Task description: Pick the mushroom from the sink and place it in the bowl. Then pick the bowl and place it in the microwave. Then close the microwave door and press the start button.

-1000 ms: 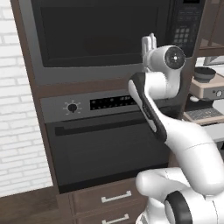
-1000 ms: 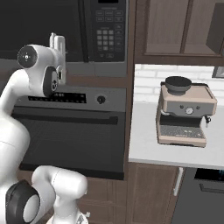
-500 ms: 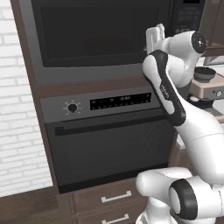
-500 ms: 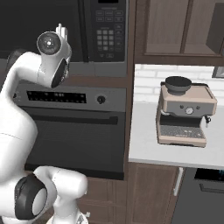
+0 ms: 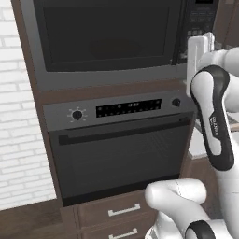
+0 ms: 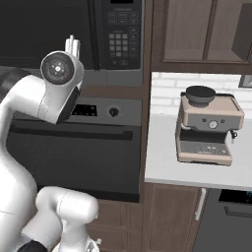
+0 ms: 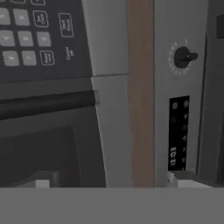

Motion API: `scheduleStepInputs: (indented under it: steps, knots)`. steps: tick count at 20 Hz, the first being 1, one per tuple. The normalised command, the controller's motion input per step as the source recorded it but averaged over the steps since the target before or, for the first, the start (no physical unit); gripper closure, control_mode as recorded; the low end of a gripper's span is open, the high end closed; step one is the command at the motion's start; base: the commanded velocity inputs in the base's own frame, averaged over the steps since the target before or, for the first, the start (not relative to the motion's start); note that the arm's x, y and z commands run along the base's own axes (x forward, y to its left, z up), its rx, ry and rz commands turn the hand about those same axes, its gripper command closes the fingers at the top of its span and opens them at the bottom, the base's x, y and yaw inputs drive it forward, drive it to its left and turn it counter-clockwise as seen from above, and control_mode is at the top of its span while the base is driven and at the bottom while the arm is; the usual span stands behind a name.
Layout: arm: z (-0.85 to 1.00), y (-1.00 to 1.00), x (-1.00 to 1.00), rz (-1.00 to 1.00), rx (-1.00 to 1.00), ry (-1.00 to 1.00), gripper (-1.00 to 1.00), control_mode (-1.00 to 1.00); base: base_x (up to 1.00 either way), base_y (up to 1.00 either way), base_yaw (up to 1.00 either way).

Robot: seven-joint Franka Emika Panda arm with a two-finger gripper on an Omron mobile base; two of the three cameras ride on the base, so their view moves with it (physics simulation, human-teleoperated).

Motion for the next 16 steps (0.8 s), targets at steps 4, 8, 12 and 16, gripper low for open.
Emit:
scheduleStepInputs:
  steps: [4, 8, 12, 16]
  knots:
    - [-0.01, -0.87, -0.59, 0.00, 0.16, 0.00, -1.00, -1.00, 0.00, 0.00, 0.00]
    - [0.00, -0.63, 0.02, 0.13, 0.13, 0.00, -1.00, -1.00, 0.00, 0.00, 0.00]
    - [-0.02, -0.38, 0.37, 0.26, 0.09, 0.00, -1.00, -1.00, 0.00, 0.00, 0.00]
    - [-0.08, -0.29, 0.35, 0.23, 0.06, 0.00, -1.00, -1.00, 0.00, 0.00, 0.00]
